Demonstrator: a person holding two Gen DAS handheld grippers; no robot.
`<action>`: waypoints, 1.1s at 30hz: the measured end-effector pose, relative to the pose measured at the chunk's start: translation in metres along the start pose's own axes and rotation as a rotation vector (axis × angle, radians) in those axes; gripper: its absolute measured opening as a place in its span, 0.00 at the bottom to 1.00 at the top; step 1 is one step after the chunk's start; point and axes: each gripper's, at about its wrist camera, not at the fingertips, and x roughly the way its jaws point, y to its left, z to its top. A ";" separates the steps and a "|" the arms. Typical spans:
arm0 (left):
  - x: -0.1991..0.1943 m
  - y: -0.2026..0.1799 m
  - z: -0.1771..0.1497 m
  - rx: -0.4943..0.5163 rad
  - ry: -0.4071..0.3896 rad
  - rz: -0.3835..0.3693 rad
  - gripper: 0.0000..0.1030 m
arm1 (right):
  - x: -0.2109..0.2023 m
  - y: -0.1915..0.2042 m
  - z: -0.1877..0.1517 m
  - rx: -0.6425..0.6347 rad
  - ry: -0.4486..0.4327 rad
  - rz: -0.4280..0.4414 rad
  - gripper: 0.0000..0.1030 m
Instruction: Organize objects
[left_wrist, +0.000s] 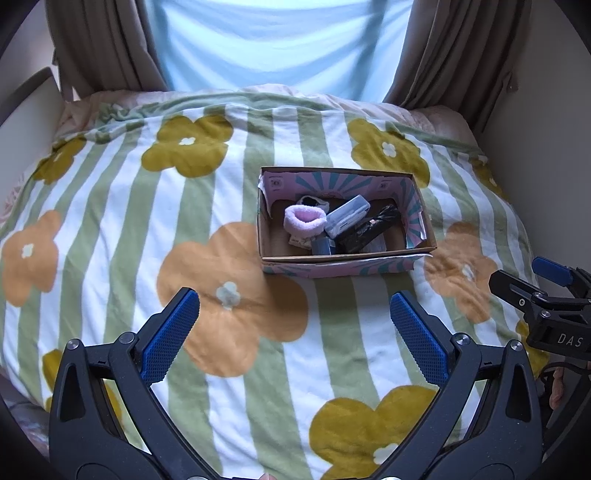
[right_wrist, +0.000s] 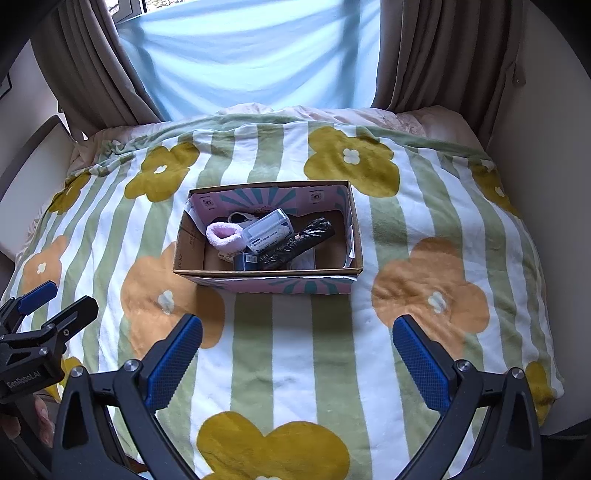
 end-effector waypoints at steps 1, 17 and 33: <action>0.000 0.000 0.001 0.002 -0.001 0.000 1.00 | 0.000 0.000 0.001 -0.002 0.001 0.000 1.00; 0.004 -0.006 0.005 0.020 0.008 -0.004 1.00 | -0.001 -0.001 0.004 0.005 -0.006 -0.003 0.99; 0.005 -0.008 0.006 0.021 0.008 -0.001 1.00 | -0.003 -0.003 0.007 0.008 -0.009 -0.006 1.00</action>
